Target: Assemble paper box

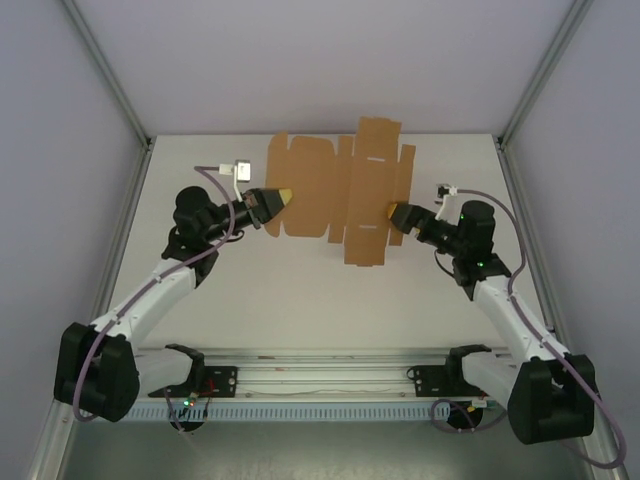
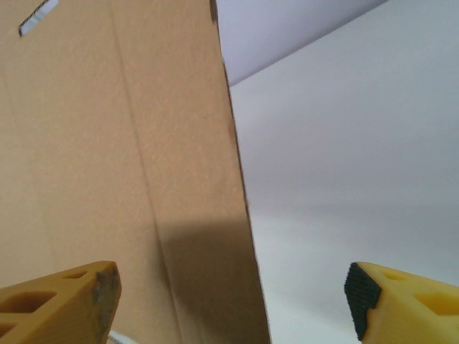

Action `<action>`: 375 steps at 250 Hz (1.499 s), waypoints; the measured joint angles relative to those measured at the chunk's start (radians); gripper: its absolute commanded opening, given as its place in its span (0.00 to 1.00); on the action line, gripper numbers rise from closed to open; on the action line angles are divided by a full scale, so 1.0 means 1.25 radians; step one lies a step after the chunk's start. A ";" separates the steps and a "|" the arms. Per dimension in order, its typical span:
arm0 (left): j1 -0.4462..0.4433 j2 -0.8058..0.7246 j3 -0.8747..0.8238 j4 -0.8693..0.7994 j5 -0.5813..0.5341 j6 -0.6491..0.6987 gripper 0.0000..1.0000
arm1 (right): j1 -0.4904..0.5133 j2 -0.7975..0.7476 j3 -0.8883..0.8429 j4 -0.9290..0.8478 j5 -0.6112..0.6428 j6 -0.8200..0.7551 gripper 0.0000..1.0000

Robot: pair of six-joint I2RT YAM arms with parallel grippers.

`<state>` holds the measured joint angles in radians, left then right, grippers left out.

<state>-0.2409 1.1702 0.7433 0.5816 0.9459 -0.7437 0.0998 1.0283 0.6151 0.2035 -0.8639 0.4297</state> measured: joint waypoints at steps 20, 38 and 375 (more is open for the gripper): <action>0.000 -0.011 0.000 0.002 -0.002 -0.007 0.02 | -0.001 -0.002 0.000 0.016 -0.041 0.006 0.58; 0.000 -0.013 0.000 0.006 -0.003 -0.014 0.02 | -0.001 -0.002 0.000 0.029 -0.070 0.012 0.48; -0.001 0.035 -0.003 -0.474 -0.406 0.175 1.00 | 0.300 0.349 0.222 -0.244 0.527 -0.938 0.00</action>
<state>-0.2424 1.2144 0.7395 -0.0109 0.4385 -0.5247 0.4747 1.4639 0.8928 -0.1009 -0.2050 -0.7422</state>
